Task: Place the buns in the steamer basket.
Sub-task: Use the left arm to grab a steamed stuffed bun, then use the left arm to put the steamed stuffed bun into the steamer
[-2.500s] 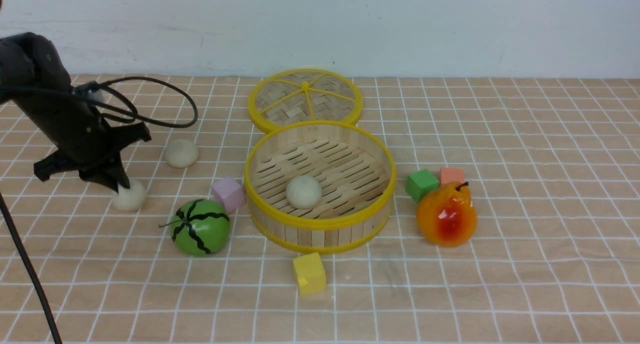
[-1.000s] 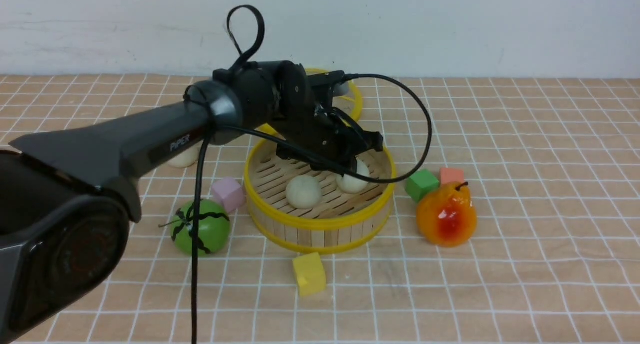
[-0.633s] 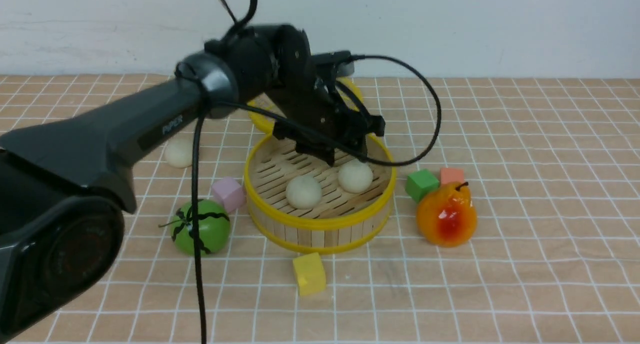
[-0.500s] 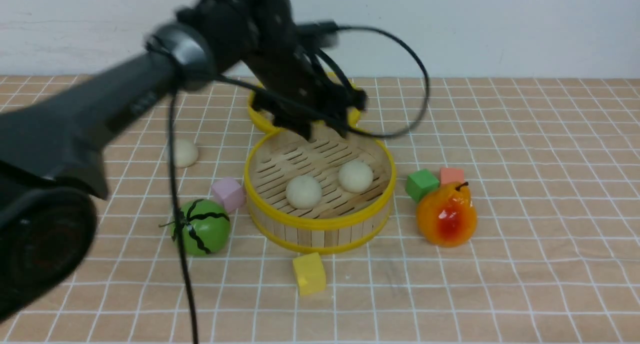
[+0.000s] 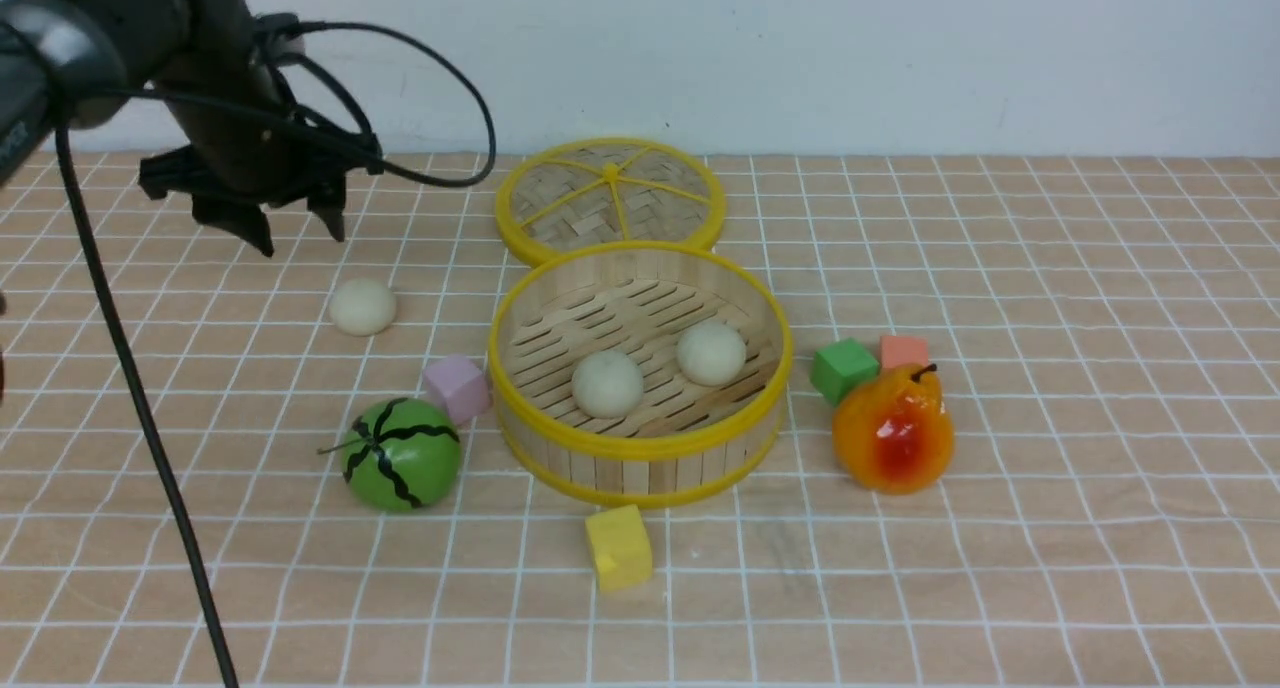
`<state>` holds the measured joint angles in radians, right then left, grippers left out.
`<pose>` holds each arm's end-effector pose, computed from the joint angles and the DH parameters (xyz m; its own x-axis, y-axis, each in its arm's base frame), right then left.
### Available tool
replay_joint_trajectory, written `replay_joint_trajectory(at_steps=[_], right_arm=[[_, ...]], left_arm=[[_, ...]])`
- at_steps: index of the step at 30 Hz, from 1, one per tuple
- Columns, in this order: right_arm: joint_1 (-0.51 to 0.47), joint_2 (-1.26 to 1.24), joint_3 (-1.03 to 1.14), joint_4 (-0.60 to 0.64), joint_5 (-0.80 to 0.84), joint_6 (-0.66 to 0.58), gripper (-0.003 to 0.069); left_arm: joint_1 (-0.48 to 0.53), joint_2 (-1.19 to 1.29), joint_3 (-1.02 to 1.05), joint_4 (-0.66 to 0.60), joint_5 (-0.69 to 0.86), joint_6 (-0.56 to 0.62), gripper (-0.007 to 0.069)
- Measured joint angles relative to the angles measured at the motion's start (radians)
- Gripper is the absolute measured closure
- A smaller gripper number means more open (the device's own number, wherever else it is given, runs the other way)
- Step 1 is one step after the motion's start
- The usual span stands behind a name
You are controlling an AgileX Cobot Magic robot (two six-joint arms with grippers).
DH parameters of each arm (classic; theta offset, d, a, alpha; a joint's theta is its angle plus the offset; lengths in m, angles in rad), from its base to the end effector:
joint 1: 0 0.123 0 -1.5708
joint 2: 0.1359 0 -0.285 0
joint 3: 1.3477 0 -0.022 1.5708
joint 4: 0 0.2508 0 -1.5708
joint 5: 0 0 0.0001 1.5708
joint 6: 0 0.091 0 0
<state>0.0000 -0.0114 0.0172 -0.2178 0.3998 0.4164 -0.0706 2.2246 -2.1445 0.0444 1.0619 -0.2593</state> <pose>0.0517 -0.0077 0.1730 -0.2808 0.2129 -0.9359 0.1434 0.9735 0.1784 0.4968 -0.0316 0.2683 -0.8551 -0.1754 -0.4878 -0.1543 0.9845 -0.0835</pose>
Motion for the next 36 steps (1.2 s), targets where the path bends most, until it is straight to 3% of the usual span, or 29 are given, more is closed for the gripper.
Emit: replay_joint_trajectory(at_steps=[13,20,27,31,36], right_arm=[[0.0,0.0,0.0,0.0,0.0,0.0,0.0418],[0.0,0.0,0.0,0.0,0.0,0.0,0.0418],[0.0,0.0,0.0,0.0,0.0,0.0,0.0418],[0.0,0.0,0.0,0.0,0.0,0.0,0.0418],[0.0,0.0,0.0,0.0,0.0,0.0,0.0418]], left_arm=[[0.002,0.149,0.001,-0.044,-0.207,0.0,0.0318],[0.002,0.179,0.001,-0.044,-0.22,0.007,0.0403],[0.002,0.164,0.0,-0.044,-0.184,0.027,0.0624],[0.002,0.127,0.0,-0.067,-0.149,0.046,0.0636],[-0.036,0.006,0.001,-0.224,-0.085,0.155,0.0636]])
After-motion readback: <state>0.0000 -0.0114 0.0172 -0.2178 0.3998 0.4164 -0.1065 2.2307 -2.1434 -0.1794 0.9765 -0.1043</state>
